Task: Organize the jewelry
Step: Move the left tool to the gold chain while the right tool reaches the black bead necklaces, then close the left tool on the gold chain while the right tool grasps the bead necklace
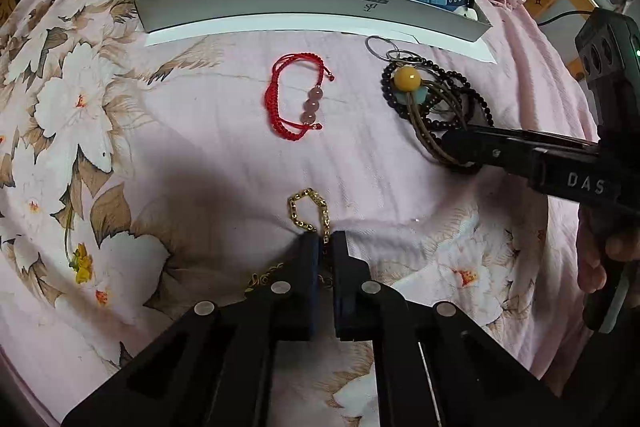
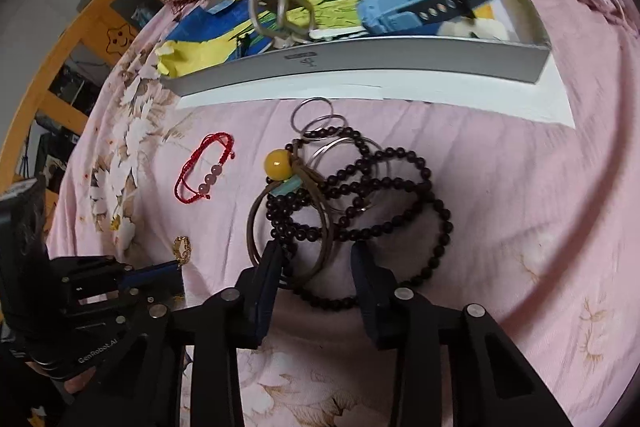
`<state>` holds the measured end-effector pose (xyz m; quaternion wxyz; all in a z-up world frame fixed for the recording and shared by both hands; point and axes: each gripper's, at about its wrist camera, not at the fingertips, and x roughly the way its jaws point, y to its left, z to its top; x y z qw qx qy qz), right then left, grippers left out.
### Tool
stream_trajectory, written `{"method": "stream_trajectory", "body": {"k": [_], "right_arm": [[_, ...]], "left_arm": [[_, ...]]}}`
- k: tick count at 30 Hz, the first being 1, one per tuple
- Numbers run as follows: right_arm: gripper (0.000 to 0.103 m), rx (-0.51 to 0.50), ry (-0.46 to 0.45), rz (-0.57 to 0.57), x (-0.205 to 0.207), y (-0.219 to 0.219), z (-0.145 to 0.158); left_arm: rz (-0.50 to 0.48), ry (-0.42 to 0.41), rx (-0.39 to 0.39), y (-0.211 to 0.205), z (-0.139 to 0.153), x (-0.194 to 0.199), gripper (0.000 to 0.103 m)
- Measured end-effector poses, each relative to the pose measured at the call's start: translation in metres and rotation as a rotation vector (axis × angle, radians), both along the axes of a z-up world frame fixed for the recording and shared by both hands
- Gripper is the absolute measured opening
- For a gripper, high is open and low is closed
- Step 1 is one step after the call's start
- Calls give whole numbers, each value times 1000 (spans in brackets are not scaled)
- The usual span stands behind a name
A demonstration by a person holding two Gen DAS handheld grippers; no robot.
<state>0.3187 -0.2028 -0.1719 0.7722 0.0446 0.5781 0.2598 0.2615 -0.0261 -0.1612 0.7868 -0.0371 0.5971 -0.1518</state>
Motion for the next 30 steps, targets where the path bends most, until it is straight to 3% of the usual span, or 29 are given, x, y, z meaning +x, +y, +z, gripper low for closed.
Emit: {"method": "stream_trajectory", "body": {"k": [4, 10, 30], "right_arm": [[13, 5, 10, 28, -3, 7, -1], [6, 33, 37, 7, -4, 4, 0], [4, 282, 9, -77, -14, -13, 53]], "left_arm": [[-10, -7, 3, 1, 1, -1, 2], [-11, -6, -10, -7, 1, 0, 1], [-25, -128, -128, -6, 36, -21, 1]]}}
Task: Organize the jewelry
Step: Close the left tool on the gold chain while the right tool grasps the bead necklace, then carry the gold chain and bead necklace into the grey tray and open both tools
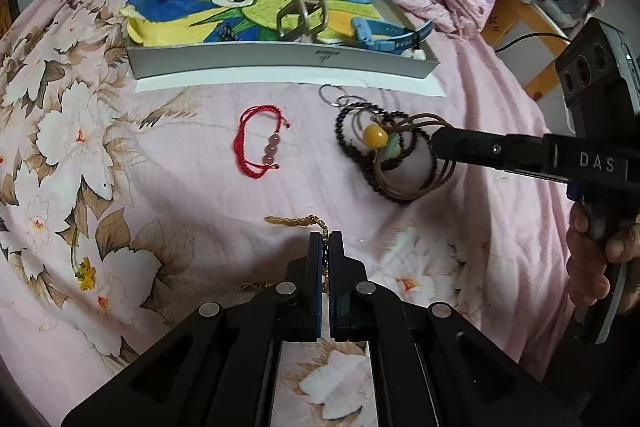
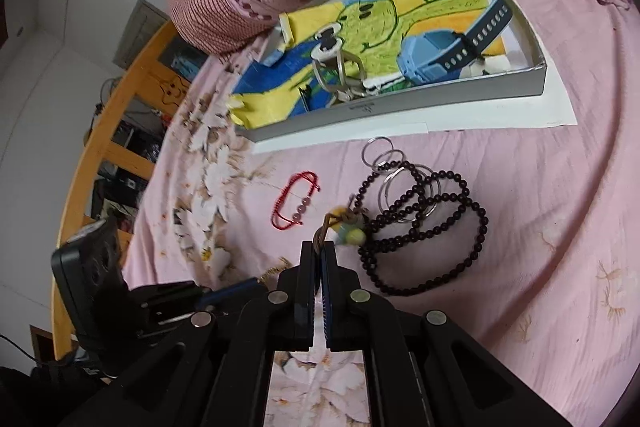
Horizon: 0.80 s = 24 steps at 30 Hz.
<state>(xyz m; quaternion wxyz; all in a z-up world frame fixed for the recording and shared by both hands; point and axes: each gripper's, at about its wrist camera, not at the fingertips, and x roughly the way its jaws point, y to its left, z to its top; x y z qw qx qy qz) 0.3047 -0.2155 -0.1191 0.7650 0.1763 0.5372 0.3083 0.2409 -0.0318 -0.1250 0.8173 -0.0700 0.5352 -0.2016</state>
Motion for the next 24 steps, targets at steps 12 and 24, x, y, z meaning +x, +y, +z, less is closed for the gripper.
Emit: {"method": "stream_trajectory", "body": {"k": [12, 24], "right_arm": [[3, 87, -86, -18, -1, -4, 32], [3, 46, -296, -42, 56, -4, 47]], "left_arm": [[55, -73, -76, 9, 40, 2, 1], [177, -212, -44, 22, 78, 91, 1]]}}
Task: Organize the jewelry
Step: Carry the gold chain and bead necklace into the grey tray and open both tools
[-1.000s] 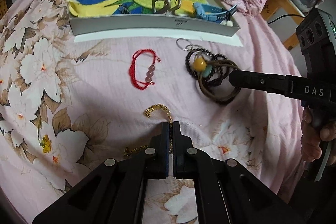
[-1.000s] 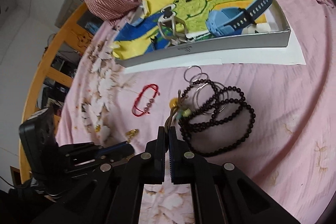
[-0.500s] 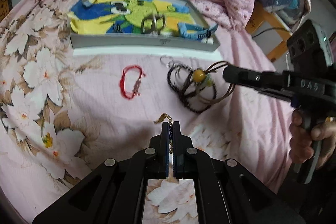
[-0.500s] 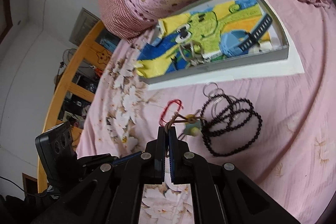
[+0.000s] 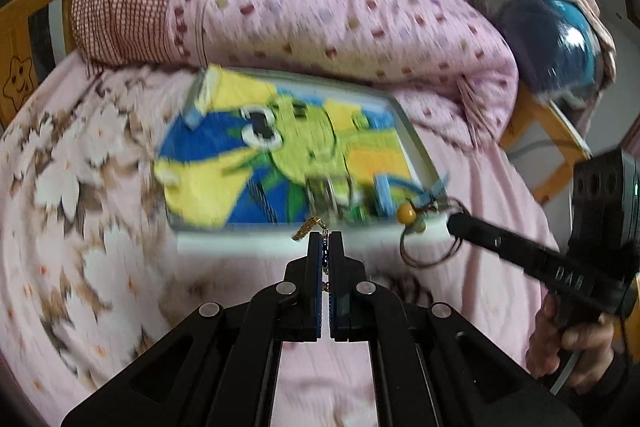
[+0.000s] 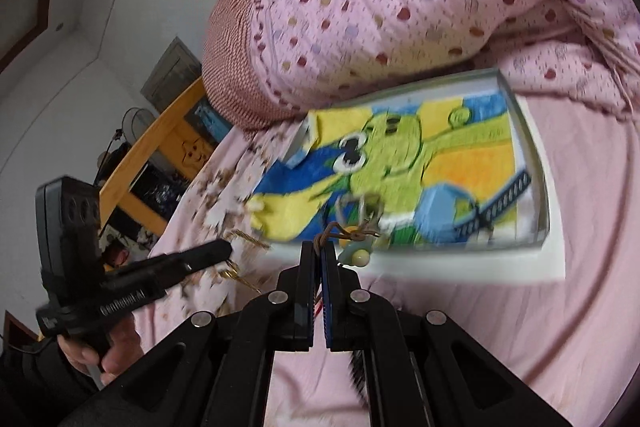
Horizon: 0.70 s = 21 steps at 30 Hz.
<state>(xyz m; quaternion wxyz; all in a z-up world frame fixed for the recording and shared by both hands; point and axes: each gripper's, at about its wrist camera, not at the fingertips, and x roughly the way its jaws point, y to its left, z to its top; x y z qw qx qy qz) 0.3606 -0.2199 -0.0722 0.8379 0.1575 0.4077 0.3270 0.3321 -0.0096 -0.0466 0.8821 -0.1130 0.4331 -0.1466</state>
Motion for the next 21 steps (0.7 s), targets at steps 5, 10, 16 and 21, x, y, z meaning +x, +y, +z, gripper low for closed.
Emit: {"method": "stream_trajectory", "body": {"k": [5, 10, 16, 21], "right_arm": [[3, -28, -29, -9, 35, 8, -10], [3, -70, -15, 0, 52, 16, -29], [3, -141, 3, 7, 61, 24, -51], [5, -201, -1, -2, 61, 26, -59]], "left_arm": [[29, -4, -9, 6, -9, 38, 1], [28, 28, -16, 8, -32, 67, 1], [14, 70, -13, 6, -61, 84, 1], [14, 97, -3, 5, -78, 88, 1]]}}
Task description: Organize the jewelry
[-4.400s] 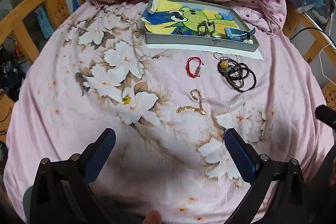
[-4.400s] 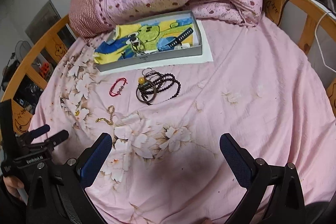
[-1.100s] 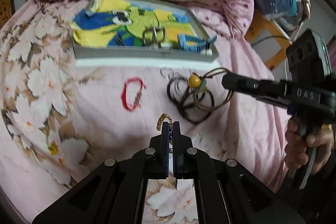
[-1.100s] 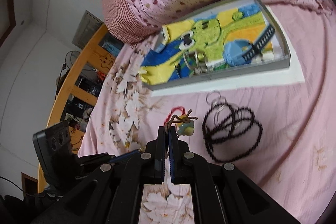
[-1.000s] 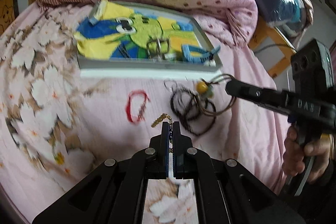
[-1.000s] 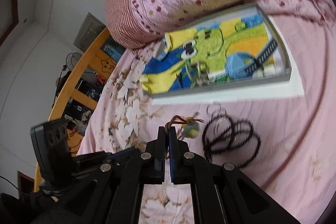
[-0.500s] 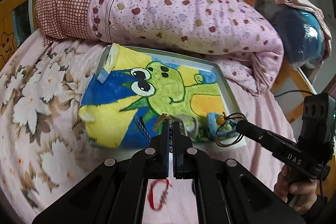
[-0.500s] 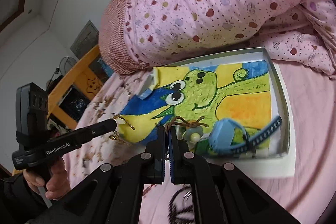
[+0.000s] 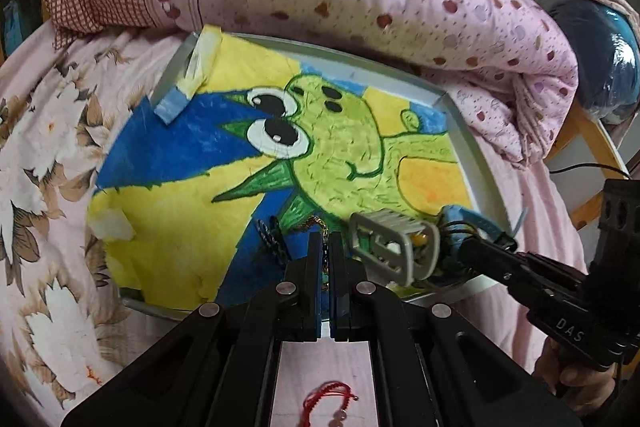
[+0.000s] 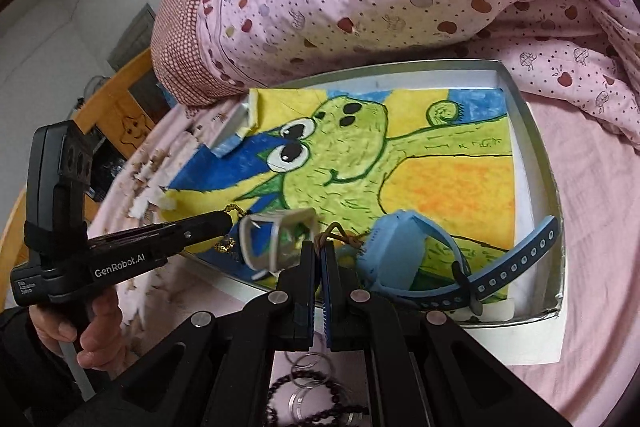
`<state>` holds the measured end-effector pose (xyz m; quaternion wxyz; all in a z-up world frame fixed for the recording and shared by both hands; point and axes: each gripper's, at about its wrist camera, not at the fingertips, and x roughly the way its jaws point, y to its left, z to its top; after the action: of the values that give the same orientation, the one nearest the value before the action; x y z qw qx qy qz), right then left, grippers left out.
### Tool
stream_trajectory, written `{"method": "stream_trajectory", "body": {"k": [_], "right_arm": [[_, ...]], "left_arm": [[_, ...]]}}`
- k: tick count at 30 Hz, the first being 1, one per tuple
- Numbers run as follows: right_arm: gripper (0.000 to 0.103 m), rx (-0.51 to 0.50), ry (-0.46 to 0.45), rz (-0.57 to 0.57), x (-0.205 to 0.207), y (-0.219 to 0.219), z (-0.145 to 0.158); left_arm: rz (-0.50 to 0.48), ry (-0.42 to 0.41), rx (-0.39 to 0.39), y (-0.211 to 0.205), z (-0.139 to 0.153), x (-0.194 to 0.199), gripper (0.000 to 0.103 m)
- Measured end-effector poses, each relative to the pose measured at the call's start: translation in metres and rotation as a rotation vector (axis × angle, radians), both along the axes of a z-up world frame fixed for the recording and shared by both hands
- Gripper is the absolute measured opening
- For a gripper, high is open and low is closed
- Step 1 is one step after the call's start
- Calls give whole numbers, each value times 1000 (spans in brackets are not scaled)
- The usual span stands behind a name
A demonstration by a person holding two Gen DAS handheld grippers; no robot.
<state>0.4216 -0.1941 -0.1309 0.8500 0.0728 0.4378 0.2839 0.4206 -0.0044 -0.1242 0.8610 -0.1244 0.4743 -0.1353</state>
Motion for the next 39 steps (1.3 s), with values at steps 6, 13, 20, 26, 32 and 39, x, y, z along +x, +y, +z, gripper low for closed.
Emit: {"method": "stream_trajectory", "body": {"k": [6, 13, 20, 26, 32, 39], "right_arm": [[5, -50, -14, -10, -3, 0, 0], [18, -100, -41, -21, -10, -2, 9], [38, -101, -95, -67, -23, -13, 31], [67, -49, -167, -141, -46, -30, 65], [85, -17, -248, -170, -84, -39, 99], [103, 2, -321, -193, -135, -48, 125]], "left_arm": [[16, 18, 29, 1, -6, 1, 1], [53, 27, 1, 7, 4, -5, 43], [78, -20, 45, 3, 28, -21, 49], [108, -119, 73, 2, 64, -51, 62], [128, -230, 84, 1, 102, -92, 89], [140, -332, 95, 2, 140, -142, 101]]}}
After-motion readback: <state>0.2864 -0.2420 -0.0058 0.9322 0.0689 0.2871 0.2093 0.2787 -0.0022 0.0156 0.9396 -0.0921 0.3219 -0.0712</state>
